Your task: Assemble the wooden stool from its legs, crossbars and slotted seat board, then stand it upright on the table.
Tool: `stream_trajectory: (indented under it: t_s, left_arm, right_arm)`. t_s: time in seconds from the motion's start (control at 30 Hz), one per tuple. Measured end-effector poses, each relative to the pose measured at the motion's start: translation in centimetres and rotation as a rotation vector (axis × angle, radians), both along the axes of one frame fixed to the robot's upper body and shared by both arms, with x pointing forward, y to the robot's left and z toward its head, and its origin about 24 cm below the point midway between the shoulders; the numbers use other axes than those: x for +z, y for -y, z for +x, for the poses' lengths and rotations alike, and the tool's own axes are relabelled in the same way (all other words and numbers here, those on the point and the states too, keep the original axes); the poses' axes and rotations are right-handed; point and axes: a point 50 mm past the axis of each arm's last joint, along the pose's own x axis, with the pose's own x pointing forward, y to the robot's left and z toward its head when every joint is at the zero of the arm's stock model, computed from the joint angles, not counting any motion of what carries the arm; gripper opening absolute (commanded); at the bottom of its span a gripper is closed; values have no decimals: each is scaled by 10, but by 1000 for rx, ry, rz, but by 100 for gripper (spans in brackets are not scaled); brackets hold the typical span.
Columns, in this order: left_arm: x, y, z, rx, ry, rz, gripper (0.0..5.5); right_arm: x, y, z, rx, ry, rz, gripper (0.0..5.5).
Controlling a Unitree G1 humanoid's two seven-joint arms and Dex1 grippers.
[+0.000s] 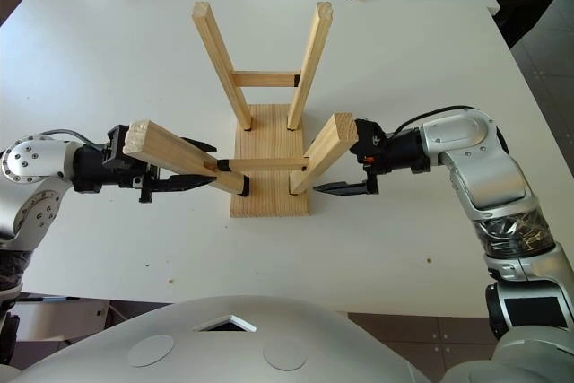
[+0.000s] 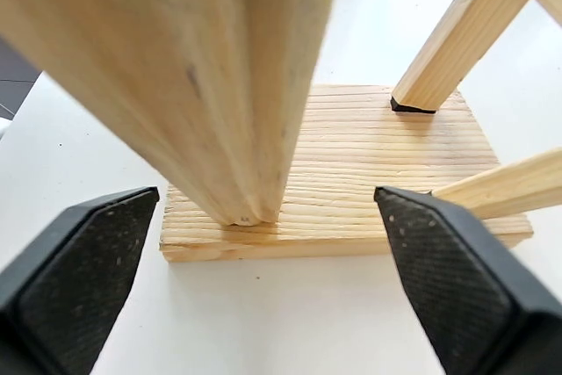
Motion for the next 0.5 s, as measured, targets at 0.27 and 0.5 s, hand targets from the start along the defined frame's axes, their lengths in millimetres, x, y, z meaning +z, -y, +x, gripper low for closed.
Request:
stream_trajectory:
  t_s: [0.27,0.5]
  left_arm:
    - [1,1,4,18,-1,-5,206]
    - [2,3,7,32,-10,1,206]
  right_arm:
    - [4,-2,4,-12,18,2,453]
    - [6,-4,7,-23,40,6,453]
